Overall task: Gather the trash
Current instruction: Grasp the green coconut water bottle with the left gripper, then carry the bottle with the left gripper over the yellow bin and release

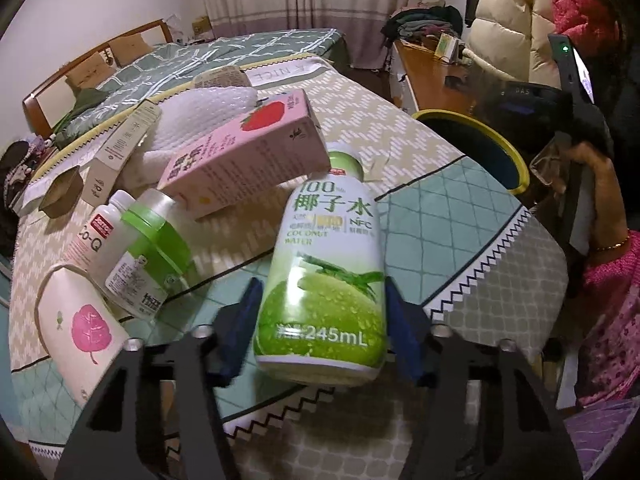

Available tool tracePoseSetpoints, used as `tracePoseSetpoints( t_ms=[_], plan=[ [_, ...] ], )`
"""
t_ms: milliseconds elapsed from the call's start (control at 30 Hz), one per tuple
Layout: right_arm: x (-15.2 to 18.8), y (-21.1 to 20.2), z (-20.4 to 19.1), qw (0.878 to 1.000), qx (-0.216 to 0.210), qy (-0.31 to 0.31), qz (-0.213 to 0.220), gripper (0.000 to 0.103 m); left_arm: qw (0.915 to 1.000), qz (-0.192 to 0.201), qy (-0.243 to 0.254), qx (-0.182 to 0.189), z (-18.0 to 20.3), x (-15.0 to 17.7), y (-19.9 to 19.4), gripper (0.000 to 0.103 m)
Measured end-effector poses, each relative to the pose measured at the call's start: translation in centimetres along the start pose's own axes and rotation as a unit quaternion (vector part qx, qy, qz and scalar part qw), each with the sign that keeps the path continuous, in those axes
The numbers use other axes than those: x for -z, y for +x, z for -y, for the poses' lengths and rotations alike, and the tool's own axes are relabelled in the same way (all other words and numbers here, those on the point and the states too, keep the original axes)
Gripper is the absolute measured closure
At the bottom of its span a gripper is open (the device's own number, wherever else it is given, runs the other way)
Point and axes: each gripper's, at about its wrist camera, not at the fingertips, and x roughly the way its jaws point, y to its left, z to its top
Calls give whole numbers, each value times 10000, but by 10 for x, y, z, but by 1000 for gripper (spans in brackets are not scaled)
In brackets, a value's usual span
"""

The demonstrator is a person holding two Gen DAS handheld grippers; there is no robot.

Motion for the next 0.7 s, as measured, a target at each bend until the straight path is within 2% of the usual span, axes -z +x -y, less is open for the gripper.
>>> tracePoseSetpoints(
  t_ms=[100, 233, 533, 700],
  plan=[
    [0, 0, 0, 10000, -4, -3, 12, 75, 10000, 62, 63, -1, 1, 2, -5, 50],
    [-1, -3, 1, 10000, -23, 18, 45, 75, 9988, 350, 318, -103, 8, -2, -24, 51],
    [-1, -8, 2, 9999, -81, 58, 90, 75, 9934, 1009, 461, -302, 6, -41, -62, 51],
    [-2, -9, 5, 9999, -86, 77, 107, 75, 9923, 1132, 401, -300, 1, -62, -61, 51]
  ],
)
